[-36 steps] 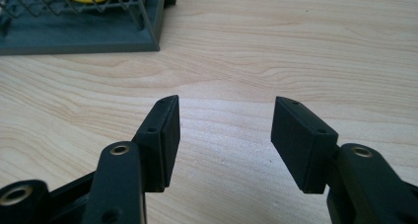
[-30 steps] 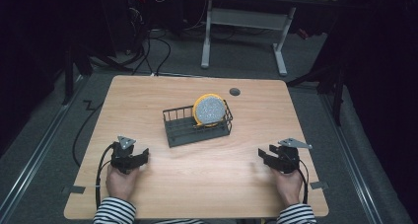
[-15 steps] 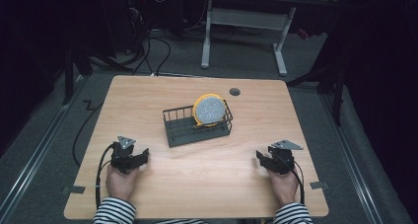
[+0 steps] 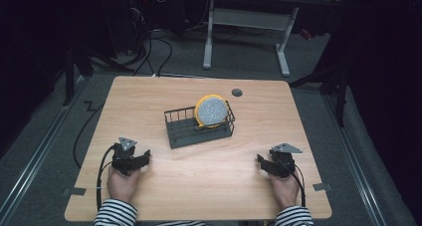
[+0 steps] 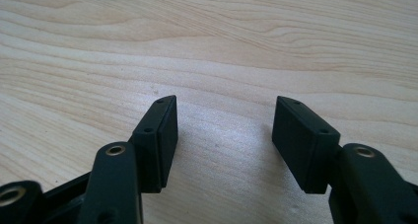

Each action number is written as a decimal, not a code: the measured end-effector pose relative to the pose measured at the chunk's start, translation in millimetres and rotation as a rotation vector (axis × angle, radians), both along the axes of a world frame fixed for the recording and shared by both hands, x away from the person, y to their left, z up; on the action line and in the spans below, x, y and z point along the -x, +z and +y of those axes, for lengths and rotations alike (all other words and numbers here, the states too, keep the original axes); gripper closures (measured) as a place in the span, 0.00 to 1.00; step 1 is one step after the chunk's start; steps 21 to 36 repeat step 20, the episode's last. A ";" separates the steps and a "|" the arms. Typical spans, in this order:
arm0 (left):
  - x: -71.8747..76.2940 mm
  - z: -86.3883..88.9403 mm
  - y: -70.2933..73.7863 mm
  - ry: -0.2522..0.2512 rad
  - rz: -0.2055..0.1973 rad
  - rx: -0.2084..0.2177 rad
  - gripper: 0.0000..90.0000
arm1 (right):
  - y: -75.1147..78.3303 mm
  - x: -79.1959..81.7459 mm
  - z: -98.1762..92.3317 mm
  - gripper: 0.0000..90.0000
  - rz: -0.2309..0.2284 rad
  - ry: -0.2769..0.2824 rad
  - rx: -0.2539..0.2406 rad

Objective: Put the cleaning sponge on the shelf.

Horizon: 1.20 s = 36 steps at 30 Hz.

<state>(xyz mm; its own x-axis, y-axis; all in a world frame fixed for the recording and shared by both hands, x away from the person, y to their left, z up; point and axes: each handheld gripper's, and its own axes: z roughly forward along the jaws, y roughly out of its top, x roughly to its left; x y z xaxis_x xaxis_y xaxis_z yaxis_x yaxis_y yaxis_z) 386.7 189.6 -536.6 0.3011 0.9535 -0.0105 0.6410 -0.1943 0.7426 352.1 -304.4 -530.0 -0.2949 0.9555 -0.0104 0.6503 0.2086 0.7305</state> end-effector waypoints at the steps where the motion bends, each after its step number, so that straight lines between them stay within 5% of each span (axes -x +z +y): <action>1: 0.0 0.0 0.0 0.000 0.000 0.000 0.34 | -0.2 0.3 0.7 0.48 -0.001 -0.002 0.004; 36: 0.3 0.0 -0.1 -0.003 0.000 0.000 0.33 | -0.6 0.4 1.3 0.43 0.000 -0.005 0.010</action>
